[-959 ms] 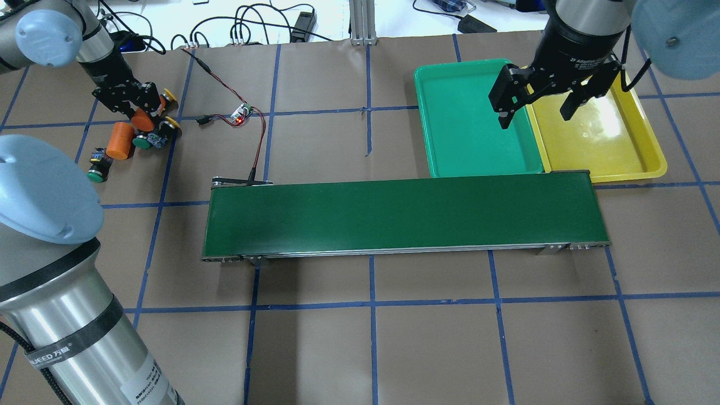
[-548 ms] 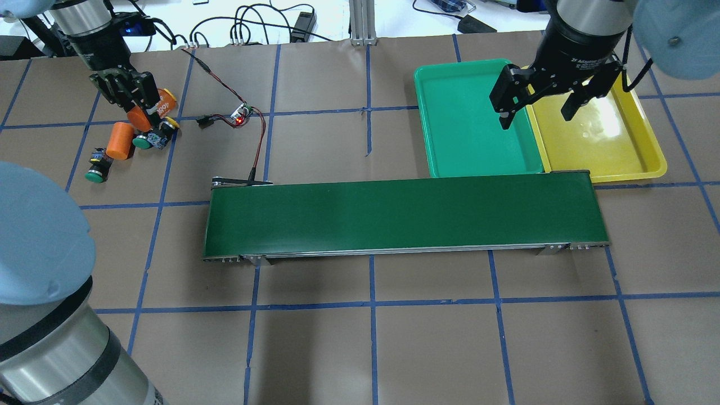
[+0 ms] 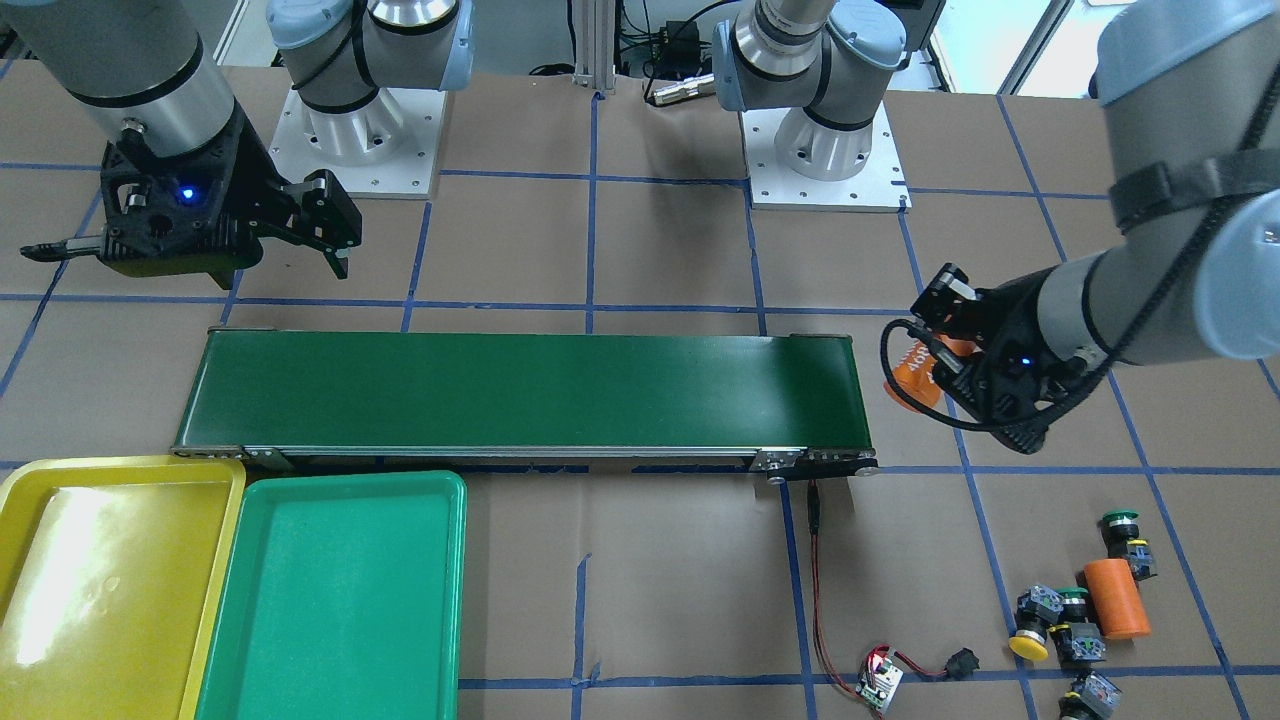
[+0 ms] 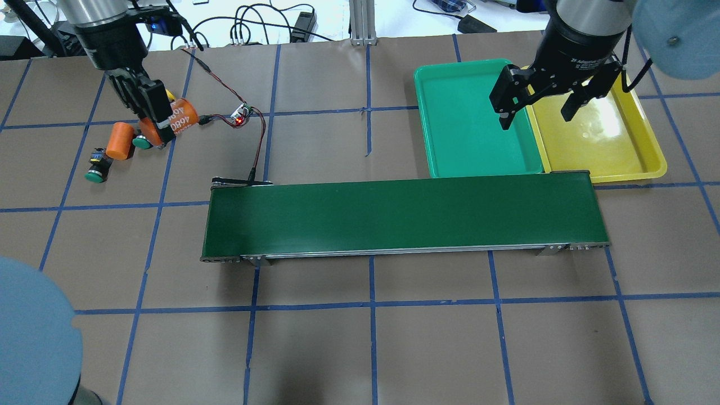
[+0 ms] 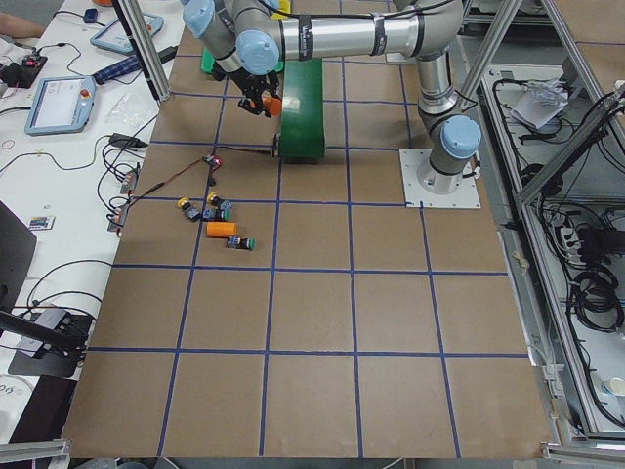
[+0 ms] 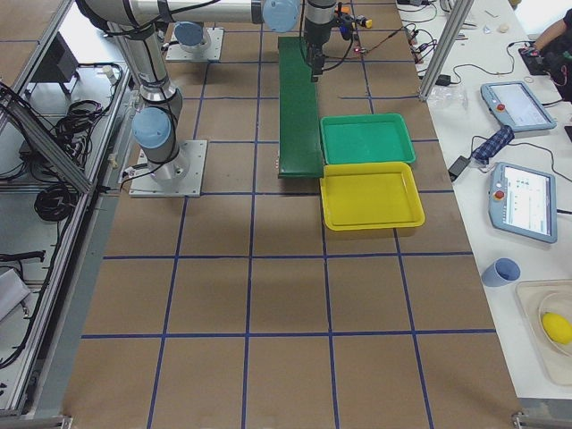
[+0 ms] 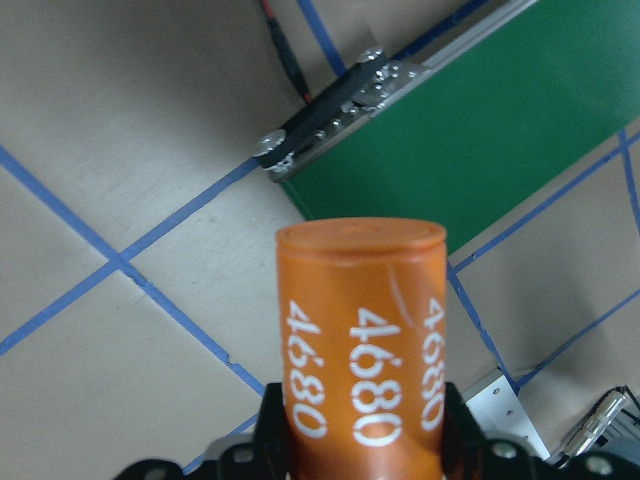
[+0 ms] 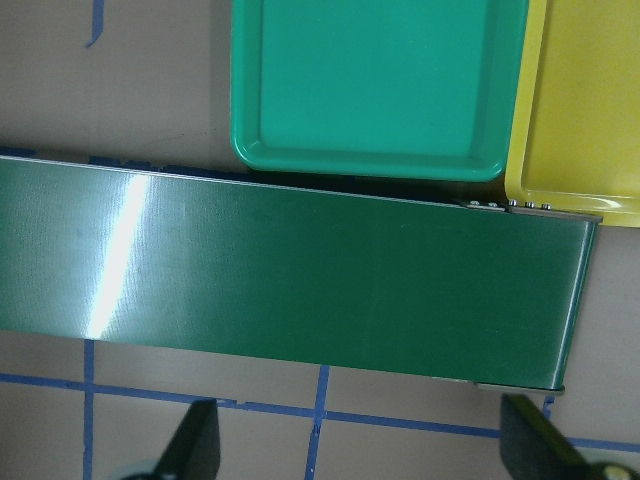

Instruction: Sort buttons by color to trays

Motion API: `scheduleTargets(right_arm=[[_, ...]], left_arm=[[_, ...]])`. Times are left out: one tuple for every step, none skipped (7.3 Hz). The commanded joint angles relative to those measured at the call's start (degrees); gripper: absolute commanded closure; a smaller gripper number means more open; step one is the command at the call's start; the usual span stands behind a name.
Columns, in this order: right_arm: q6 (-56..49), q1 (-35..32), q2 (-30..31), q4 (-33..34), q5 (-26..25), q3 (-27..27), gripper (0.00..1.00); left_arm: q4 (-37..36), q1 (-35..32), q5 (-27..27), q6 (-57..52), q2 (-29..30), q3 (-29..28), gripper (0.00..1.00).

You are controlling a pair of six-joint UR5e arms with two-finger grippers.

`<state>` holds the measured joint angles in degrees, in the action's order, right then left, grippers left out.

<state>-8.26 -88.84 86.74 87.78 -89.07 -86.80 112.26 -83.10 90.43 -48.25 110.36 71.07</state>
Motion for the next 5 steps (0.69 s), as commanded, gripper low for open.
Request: scheduleTargets(right_arm=[[0.0,0.0,0.1,0.0,0.0,0.0,0.0],[0.0,0.0,0.1,0.0,0.0,0.0,0.0],[0.0,0.1,0.1,0.0,0.0,0.0,0.0],[0.0,0.1,0.1,0.0,0.0,0.0,0.0],[0.0,0.0,0.1,0.0,0.0,0.0,0.0]], left_arm=[[-13.0,-2.2,0.3,-2.1,-7.4,15.2,1.0],[-20.1,-2.2,-0.1,-11.1,-11.5,21.8,1.0],[-27.5,-2.2,-0.4,-19.2,-14.5,28.1,1.0],[-35.3,-2.3,-0.6,-22.0,-15.3,33.3,1.0],[-43.0,-3.2,-0.2,-27.5,-15.8,37.5,1.0]])
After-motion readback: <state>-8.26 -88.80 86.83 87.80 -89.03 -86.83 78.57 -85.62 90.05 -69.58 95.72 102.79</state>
